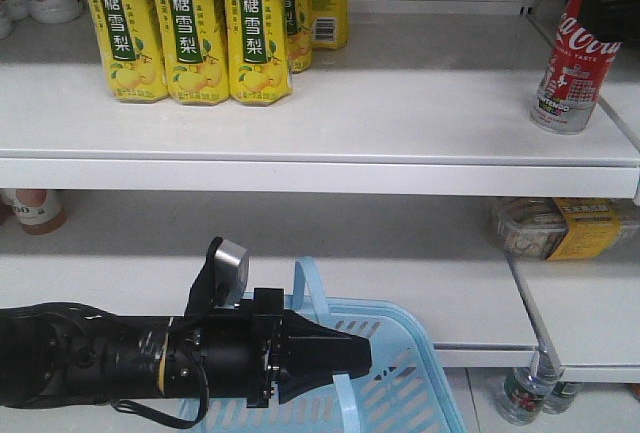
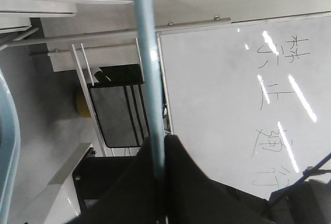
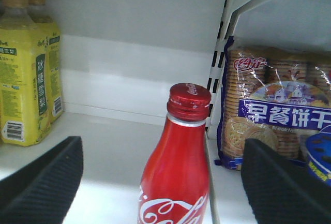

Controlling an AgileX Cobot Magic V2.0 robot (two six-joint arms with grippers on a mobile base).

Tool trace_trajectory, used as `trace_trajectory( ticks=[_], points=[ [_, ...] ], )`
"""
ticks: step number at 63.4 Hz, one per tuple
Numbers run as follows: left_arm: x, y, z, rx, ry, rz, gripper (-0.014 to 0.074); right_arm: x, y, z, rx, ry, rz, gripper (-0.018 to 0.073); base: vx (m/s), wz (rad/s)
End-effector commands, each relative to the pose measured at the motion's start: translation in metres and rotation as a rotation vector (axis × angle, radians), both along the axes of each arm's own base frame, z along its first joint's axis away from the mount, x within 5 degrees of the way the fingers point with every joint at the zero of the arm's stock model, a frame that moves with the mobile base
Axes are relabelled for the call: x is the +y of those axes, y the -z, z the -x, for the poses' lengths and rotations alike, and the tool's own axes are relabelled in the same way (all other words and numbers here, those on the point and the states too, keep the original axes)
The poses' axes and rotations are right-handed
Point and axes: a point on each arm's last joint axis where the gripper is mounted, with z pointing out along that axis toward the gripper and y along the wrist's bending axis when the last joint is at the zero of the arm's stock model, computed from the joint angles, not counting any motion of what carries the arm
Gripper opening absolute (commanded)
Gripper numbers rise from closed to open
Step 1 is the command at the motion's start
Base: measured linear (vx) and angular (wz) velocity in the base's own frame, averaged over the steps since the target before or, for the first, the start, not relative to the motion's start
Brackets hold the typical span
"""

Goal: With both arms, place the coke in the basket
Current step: 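Reach the right gripper toward the red Coca-Cola bottle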

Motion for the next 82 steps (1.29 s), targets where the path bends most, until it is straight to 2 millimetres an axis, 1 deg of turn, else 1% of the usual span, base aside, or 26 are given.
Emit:
trace_trajectory(
  ticks=[1,10,20,35,46,53,60,67,68,69,75,78,80,82],
  points=[
    [0.000,-0.038,0.008,-0.062,0.084,0.258,-0.0006,0.004,-0.014,-0.002,-0.056,-0.031,0.001,0.0594,0.00,0.00],
    [0.000,-0.038,0.008,-0.062,0.084,0.258,-0.0006,0.002,-0.019,-0.013,-0.041,0.026,0.019,0.0594,0.00,0.00],
    [0.000,-0.038,0.008,-0.062,0.084,0.258,-0.0006,0.005,-0.025,-0.024,-0.048,0.028,0.007,0.0594,0.00,0.00],
    [0.000,-0.038,0.008,-0.062,0.084,0.258,-0.0006,0.008,-0.020,-0.046,-0.005,0.070,0.033,0.0594,0.00,0.00],
    [0.000,-0.038,0.008,-0.062,0.084,0.258,-0.0006,0.006,-0.023,-0.060,0.020,0.138,0.032,0.0592,0.00,0.00],
    [0.000,-0.038,0.008,-0.062,0.084,0.258,-0.0006,0.006,-0.024,-0.069,0.023,0.164,0.051,0.0564,0.00,0.00],
    [0.000,-0.038,0.008,-0.062,0.084,0.258,-0.0006,0.008,-0.025,-0.074,0.018,0.161,0.057,0.0479,0.00,0.00],
    [0.000,-0.038,0.008,-0.062,0.084,0.258,-0.0006,0.006,-0.022,-0.074,0.042,0.190,0.033,0.0323,0.00,0.00],
    [0.000,-0.038,0.008,-0.062,0.084,0.258,-0.0006,0.005,-0.022,-0.074,0.045,0.194,0.034,0.0286,0.00,0.00],
    [0.000,-0.038,0.008,-0.062,0.084,0.258,-0.0006,0.005,-0.022,-0.074,0.045,0.196,0.033,0.0273,0.00,0.00],
    [0.000,-0.038,0.008,-0.062,0.084,0.258,-0.0006,0.003,-0.025,-0.069,0.038,0.205,0.036,0.0091,0.00,0.00],
    [0.000,-0.038,0.008,-0.062,0.084,0.258,-0.0006,0.002,-0.029,-0.066,0.028,0.205,0.034,0.0018,0.00,0.00],
    [0.000,-0.038,0.008,-0.061,0.083,0.259,-0.0006,0.001,-0.031,-0.064,0.022,0.205,0.031,-0.0017,0.00,0.00],
    [0.000,-0.038,0.008,-0.062,0.084,0.258,-0.0006,0.000,-0.034,-0.060,0.011,0.205,0.025,-0.0015,0.00,0.00]
  ],
)
